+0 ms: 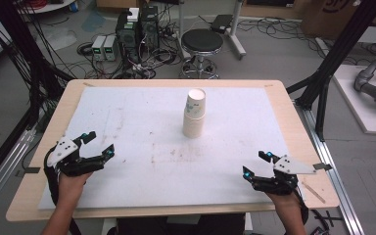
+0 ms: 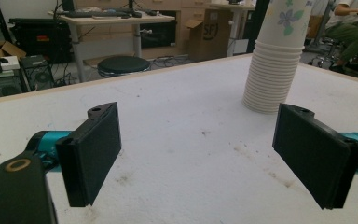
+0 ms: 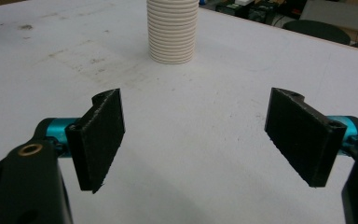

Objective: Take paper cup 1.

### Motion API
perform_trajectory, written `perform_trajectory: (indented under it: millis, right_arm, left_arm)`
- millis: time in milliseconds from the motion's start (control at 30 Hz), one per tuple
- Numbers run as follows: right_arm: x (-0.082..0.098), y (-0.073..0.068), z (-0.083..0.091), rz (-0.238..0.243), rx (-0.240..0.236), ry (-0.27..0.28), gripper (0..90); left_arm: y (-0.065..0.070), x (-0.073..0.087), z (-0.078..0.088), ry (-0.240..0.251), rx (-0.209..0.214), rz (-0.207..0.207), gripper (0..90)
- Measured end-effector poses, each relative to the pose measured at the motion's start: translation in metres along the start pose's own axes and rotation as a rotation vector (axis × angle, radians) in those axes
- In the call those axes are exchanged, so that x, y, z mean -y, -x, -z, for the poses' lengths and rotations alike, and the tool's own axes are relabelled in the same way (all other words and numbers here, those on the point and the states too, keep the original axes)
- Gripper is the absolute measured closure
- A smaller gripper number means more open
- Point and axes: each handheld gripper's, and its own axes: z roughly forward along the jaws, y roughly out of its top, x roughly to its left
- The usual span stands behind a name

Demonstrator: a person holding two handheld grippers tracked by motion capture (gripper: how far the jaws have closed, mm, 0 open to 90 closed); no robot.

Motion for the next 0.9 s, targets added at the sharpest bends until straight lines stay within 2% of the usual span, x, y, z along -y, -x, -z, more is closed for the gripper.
perform_trajectory:
  millis: [367,767,900]
  right_arm:
    - [0.0009,0.0033,-0.0056,-0.02,-0.015,0.006,20.4]
    - [-0.0008,-0.003,-0.006,-0.001,-0.022,-0.006,20.4]
    - [-0.0016,-0.0049,-0.0049,-0.001,-0.021,-0.005,20.4]
  left_arm:
    - [0.0007,0.0032,-0.0055,-0.015,0.002,0.005,15.3]
    - [0.001,0.0037,-0.0026,-0.015,0.007,0.006,15.3]
    - [0.0037,0.002,-0.0033,-0.011,0.031,0.005,15.0]
